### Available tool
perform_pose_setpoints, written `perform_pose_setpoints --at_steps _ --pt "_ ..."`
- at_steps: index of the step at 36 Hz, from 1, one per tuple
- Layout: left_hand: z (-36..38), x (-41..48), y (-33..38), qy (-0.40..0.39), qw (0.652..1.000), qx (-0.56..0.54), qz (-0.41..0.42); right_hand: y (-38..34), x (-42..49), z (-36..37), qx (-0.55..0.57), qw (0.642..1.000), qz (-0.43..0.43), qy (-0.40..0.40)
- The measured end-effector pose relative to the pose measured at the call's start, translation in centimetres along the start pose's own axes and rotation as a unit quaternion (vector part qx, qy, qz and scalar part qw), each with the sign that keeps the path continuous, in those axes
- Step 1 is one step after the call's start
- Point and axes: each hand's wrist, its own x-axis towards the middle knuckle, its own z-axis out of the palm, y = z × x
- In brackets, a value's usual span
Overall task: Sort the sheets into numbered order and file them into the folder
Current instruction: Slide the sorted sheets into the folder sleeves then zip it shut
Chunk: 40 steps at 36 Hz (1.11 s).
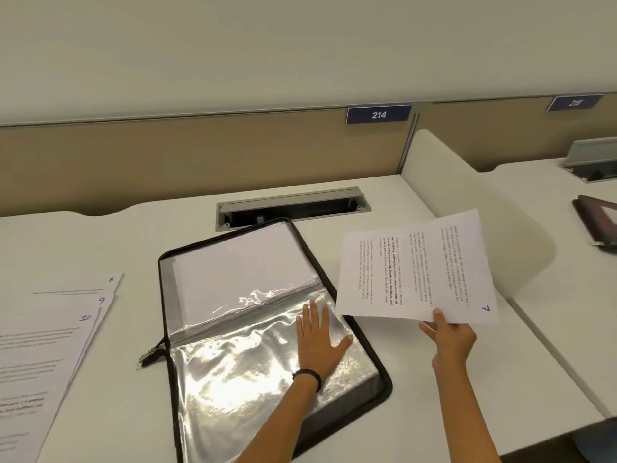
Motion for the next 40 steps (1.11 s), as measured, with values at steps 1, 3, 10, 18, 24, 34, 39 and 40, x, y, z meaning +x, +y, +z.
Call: perform_pose_setpoints --at_steps 1,3,10,18,24,34,39,40 --pt "0.1 0.0 -0.1 -0.017 1.000 0.015 -0.009 0.0 0.1 -0.1 0.000 1.000 -0.002 0.000" --pt "0.6 0.1 -0.4 -0.014 0.999 0.040 -0.027 0.1 0.5 -0.4 -0.002 1.000 -0.005 0.002" --pt "1.2 -0.1 -0.8 0.050 0.995 0.088 -0.003 0.3 1.8 -1.0 0.004 1.000 -0.012 0.015" --pt "1.9 0.3 -0.9 0.051 0.997 0.060 -0.009 0.6 2.5 -0.9 0.007 1.000 -0.017 0.006" --pt "1.5 -0.1 -0.2 0.080 0.997 0.014 0.000 1.0 2.5 -0.6 0.001 1.000 -0.015 -0.007" --pt "1.9 0.1 -1.0 0.082 0.997 0.009 0.010 0.9 2.9 0.0 0.006 1.000 -0.016 -0.012" --pt "1.6 0.1 -0.7 0.102 0.994 -0.026 -0.004 1.0 2.9 0.3 0.012 1.000 -0.017 -0.018" --pt "1.6 0.1 -0.6 0.106 0.994 -0.034 -0.008 1.1 2.9 0.3 0.012 1.000 -0.016 -0.019"
